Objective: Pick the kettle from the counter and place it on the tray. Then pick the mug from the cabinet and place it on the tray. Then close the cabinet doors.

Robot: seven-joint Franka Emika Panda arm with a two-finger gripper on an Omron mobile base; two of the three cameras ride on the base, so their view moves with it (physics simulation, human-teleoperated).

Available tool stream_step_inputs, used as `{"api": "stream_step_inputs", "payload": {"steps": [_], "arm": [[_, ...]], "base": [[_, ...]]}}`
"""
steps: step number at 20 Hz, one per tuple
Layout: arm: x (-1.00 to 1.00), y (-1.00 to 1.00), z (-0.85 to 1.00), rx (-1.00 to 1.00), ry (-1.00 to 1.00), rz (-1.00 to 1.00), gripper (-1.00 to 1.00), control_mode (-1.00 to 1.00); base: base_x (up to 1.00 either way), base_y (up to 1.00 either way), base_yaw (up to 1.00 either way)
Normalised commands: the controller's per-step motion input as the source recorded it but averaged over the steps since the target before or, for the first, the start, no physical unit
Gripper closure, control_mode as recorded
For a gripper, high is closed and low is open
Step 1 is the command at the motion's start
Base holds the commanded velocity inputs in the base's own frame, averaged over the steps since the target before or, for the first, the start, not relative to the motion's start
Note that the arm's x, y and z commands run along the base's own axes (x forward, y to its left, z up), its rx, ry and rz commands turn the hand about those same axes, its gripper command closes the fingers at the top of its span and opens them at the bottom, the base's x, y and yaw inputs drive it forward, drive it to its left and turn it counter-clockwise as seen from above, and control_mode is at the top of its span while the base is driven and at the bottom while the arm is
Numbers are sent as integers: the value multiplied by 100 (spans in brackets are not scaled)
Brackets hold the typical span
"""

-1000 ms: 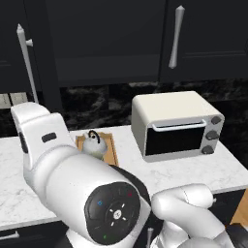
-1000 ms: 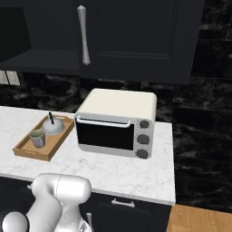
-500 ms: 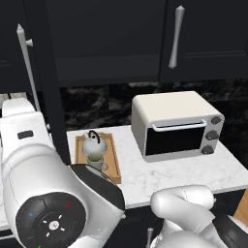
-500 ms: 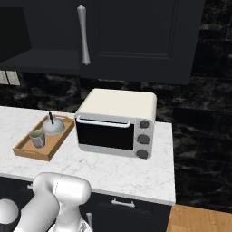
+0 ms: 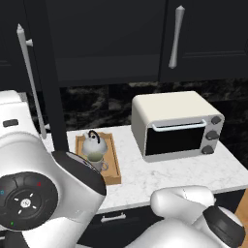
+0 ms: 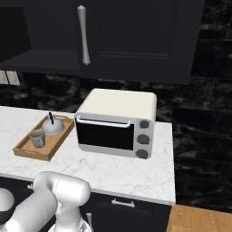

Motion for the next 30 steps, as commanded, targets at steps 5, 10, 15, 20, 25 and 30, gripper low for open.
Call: {"api": "stream_step_inputs", "payload": {"steps": [5, 10, 15, 20, 25, 30], "arm": [[27, 1, -10, 0, 0, -5, -100, -100], [20, -1, -16, 0, 0, -15, -100, -100], [23, -2, -11, 0, -2, -14, -100, -100], [28, -13, -5, 0, 0, -15, -100, -100], [20, -31, -2, 0, 0, -16, -100, -100], [4, -49, 0, 0, 0, -15, -100, -100]], "base": [[0, 0, 0], [0, 0, 0], [0, 0, 0], [0, 0, 0], [0, 0, 0], [0, 0, 0]]}}
